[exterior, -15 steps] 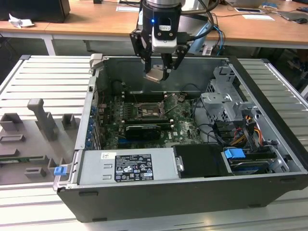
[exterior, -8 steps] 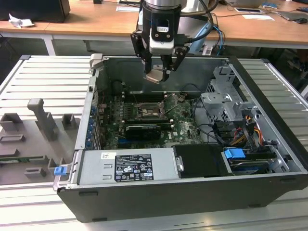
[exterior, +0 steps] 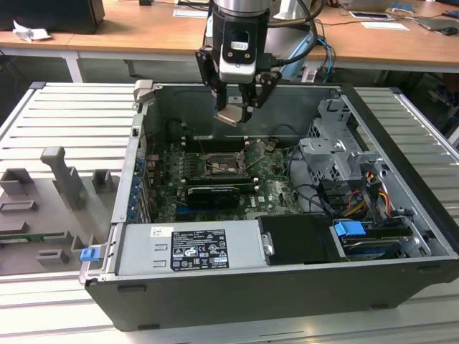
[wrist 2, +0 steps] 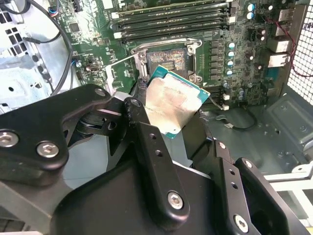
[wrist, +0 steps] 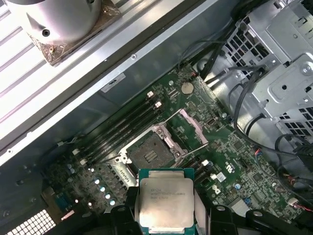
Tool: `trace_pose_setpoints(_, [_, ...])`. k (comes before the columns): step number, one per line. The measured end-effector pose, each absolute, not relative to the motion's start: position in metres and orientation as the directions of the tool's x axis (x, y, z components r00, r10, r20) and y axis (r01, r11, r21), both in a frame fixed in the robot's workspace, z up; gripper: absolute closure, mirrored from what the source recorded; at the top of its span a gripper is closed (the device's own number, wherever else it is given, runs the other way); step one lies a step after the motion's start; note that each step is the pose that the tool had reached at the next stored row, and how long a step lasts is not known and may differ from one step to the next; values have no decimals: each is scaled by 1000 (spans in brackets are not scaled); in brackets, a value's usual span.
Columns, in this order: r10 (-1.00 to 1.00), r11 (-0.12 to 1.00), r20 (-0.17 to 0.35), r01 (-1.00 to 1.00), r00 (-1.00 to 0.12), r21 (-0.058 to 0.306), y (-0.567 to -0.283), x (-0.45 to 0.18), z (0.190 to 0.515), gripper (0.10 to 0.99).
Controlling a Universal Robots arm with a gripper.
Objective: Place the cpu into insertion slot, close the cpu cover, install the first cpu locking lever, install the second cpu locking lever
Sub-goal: 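Place the cpu into insertion slot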
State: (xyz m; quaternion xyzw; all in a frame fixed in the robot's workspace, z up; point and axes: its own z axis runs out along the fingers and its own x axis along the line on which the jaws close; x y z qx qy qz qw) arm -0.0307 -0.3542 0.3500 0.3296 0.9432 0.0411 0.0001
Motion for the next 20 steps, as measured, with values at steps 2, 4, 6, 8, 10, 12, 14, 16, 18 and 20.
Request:
trace_pose_setpoints(2, [629,773,27,629,-777,77,-354,-31,349,549])
trace_pose_setpoints(4, [641,764,28,641,-767,77,-354,-31,349,549])
trace_pose_setpoints(6, [649,757,28,649,-760,76,-354,-31,348,549])
trace_pose_setpoints(8, [657,750,29,657,-753,76,-354,-31,347,549])
trace_pose_setpoints(10, [669,740,29,669,-743,76,-354,-31,347,549])
trace_pose_setpoints(12, [676,733,29,676,-736,76,-354,-31,346,549])
trace_pose_setpoints(14, [684,726,29,684,-729,75,-354,-31,346,549])
trace_pose_setpoints(16, [692,718,29,692,-722,75,-354,-31,345,549])
trace_pose_setpoints(18, [700,710,29,700,-713,75,-354,-31,345,549])
trace_pose_setpoints(20, [712,698,29,712,-701,75,-354,-31,344,549])
